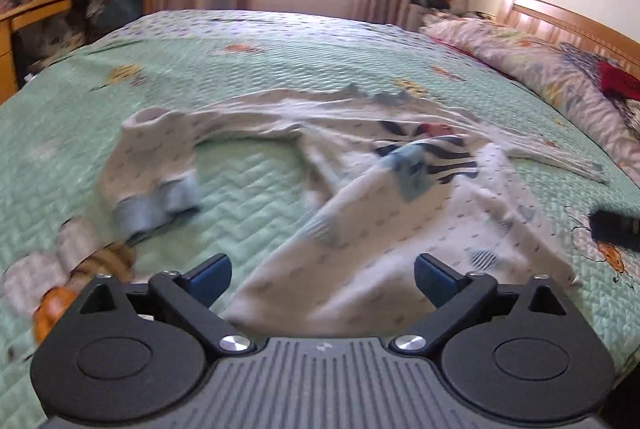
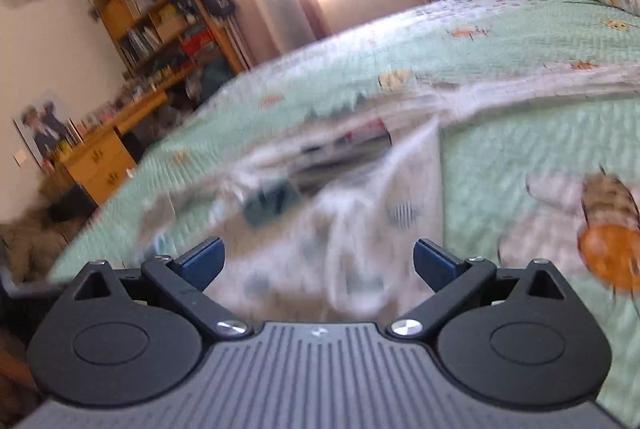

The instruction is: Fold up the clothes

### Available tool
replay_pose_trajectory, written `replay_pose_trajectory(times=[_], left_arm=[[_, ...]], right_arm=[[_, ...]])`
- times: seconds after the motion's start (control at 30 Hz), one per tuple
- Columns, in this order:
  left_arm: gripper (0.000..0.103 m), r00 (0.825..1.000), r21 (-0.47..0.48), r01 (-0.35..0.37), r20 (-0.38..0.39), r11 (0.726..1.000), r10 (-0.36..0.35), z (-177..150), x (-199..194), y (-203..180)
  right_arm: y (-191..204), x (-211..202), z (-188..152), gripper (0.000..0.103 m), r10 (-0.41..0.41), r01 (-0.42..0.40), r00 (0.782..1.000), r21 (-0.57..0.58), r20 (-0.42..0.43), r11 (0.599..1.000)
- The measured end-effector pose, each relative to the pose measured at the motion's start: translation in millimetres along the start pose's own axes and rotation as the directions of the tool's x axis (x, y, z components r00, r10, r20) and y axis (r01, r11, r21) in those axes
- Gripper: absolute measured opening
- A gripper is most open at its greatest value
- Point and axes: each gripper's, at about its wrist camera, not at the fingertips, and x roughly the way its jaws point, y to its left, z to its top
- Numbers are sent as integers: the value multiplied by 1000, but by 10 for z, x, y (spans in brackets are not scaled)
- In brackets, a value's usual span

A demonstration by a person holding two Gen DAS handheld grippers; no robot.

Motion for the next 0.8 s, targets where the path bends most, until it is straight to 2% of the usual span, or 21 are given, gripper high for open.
replay_pose_trajectory(times=[0.07,0.13,0.2,0.23,0.27,0.33,0.4,0.5,0.57,0.73,0.8], left_arm=[[98,999,0,25,-28,1000,-25,23,106,-96],[98,997,-1,50,-55,999,-50,47,212,-192],[99,996,5,50,-73,999,-50,-27,228,-250],[99,996,18,44,-74,999,-43,-56,204,-271],[99,996,30,38,-76,999,-36,-85,180,-292],[100,995,1,47,-84,999,-47,-102,89,-264],[101,994,-63,62,-86,996,-67,-106,7,-205],[101,994,-120,51,-86,991,-62,-93,-60,-206],[101,996,-84,52,-69,995,-58,-67,-112,-311],[101,997,47,64,-35,997,-62,-39,-250,-632],[101,997,90,70,-38,993,-67,-46,-279,-739]], right_arm=[[-150,157,128,100,93,-88,995,106,-43,990],[-314,338,197,100,189,-165,978,223,-92,961],[-461,544,104,100,214,-144,955,309,-205,940],[-505,630,26,99,202,-90,931,345,-305,934],[-533,595,-48,98,216,-99,927,355,-306,930],[-596,361,-110,98,295,-187,928,400,-229,898],[-742,109,-136,98,353,-261,929,480,-110,838],[-946,-87,-113,98,319,-253,946,480,-59,840],[-1084,-109,-126,98,308,-233,949,501,-70,833],[-1221,-53,-230,98,367,-282,930,581,-31,763],[-1211,-26,-188,98,358,-289,934,561,-14,776]])
